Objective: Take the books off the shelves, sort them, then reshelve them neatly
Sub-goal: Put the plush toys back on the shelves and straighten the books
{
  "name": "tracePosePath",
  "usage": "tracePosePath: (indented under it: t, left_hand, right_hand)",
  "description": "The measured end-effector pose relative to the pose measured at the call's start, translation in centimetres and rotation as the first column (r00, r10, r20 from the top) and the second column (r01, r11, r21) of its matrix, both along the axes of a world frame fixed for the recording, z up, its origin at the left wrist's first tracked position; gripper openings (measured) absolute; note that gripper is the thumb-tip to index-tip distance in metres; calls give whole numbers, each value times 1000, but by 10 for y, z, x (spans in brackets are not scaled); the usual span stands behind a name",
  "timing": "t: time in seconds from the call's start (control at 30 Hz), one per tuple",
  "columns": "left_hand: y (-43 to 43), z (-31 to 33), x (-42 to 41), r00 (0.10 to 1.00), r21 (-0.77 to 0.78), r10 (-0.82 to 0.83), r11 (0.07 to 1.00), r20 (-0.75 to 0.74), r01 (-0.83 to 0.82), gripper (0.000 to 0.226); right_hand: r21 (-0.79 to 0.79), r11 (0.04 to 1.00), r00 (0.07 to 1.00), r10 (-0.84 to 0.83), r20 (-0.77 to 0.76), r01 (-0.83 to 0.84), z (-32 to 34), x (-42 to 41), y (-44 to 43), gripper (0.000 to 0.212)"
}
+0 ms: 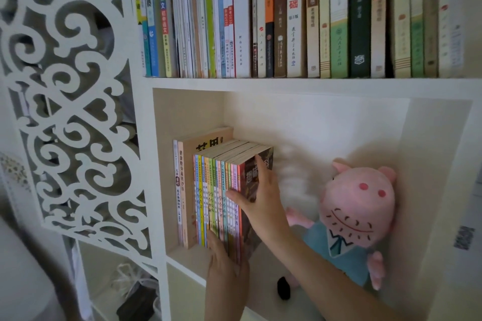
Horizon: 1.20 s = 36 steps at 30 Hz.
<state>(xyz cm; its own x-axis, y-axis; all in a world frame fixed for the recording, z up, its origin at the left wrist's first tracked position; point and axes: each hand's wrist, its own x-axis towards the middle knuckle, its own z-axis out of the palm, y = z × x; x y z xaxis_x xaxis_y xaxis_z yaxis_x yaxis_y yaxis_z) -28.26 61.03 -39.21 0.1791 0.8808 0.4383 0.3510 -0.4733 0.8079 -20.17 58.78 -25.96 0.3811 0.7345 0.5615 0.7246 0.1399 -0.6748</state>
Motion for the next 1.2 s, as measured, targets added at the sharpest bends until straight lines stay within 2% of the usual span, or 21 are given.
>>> tracePosePath:
  t: [0.07,0.2,0.37,0.5,0.53,0.6,0.63,0.67,0.77,0.87,0.93,1.0,1.03,1.1,1.2]
  left_hand:
    - [1,0,-2,999,-38,-33,999,-28,32,94]
    - [-6,0,-7,993,18,-46,999,111,44,92]
    - [4,-4,-18,984,-3,-75,997,161,76,96]
    - [7,3,-13,976,66,-109,993,191,98,97]
    - [8,5,-12,982,76,-88,994,167,76,100]
    - [15,7,-7,986,206,1,978,164,-35,107]
    - [18,8,-5,986,270,40,959,162,-83,97]
    - [22,5,0,982,303,112,941,150,-153,88]
    - [30,3,16,966,331,254,909,39,-253,103]
    - [35,2,26,958,349,275,908,-83,-231,103]
    - [37,4,26,962,319,223,933,-154,-165,90]
    - [42,3,27,941,330,201,938,-273,-105,71]
    - [45,0,26,929,332,177,941,-325,-63,69]
    - [46,-2,25,941,313,175,946,-290,-80,76]
    - [41,1,27,946,327,304,911,-113,-253,82]
  right_hand:
    - [-19,1000,1000,14,-3,-14,1,2,-1,94]
    - [-56,998,1000,21,6,-20,3,2,-4,98]
    - [-110,994,1000,20,-7,-21,2,5,-9,110]
    - [-112,993,999,37,-8,-38,-1,5,-12,113]
    - [-111,993,999,35,-5,-36,-2,5,-12,113]
    - [-114,993,1000,23,7,-22,-4,6,-13,114]
    - [-106,994,1000,21,9,-20,-4,6,-13,113]
    - [-88,996,1000,21,9,-20,-4,6,-13,111]
    - [-15,1000,1000,-4,15,5,2,7,-14,98]
    - [23,997,983,-74,166,72,10,10,-16,84]
    - [36,997,952,-83,294,75,12,13,-13,73]
    - [46,998,943,-62,328,49,15,12,-8,62]
    - [44,998,948,-51,315,40,15,11,-5,58]
    - [29,999,952,-45,304,38,17,9,-2,55]
    - [17,1000,953,-28,300,24,16,9,-2,57]
